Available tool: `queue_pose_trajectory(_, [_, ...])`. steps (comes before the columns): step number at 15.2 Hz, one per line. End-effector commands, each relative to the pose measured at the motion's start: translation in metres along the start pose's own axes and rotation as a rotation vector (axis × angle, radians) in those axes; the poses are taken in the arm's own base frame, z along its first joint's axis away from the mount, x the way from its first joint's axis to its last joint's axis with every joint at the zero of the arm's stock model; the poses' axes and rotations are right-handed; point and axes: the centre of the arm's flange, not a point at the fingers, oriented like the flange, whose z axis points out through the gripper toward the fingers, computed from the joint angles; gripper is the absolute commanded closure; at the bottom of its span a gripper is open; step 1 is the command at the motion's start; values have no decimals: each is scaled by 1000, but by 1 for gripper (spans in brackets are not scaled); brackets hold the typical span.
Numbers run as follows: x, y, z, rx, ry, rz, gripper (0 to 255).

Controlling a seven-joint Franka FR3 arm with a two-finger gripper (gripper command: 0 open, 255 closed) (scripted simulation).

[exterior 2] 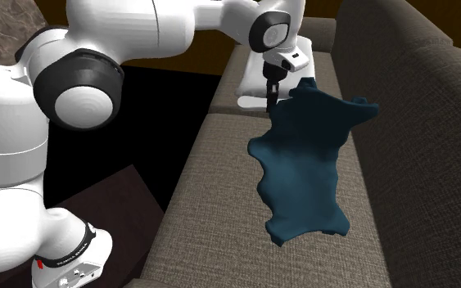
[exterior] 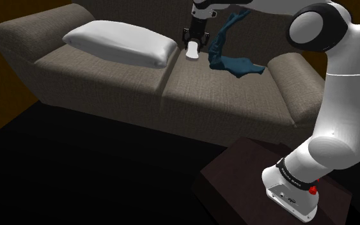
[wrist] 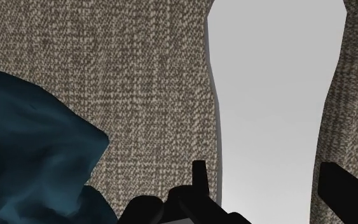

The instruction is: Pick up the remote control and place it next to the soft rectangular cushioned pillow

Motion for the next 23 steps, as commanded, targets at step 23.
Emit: queue_pose_trajectory(23, [-1,1,95,1,1,0,255])
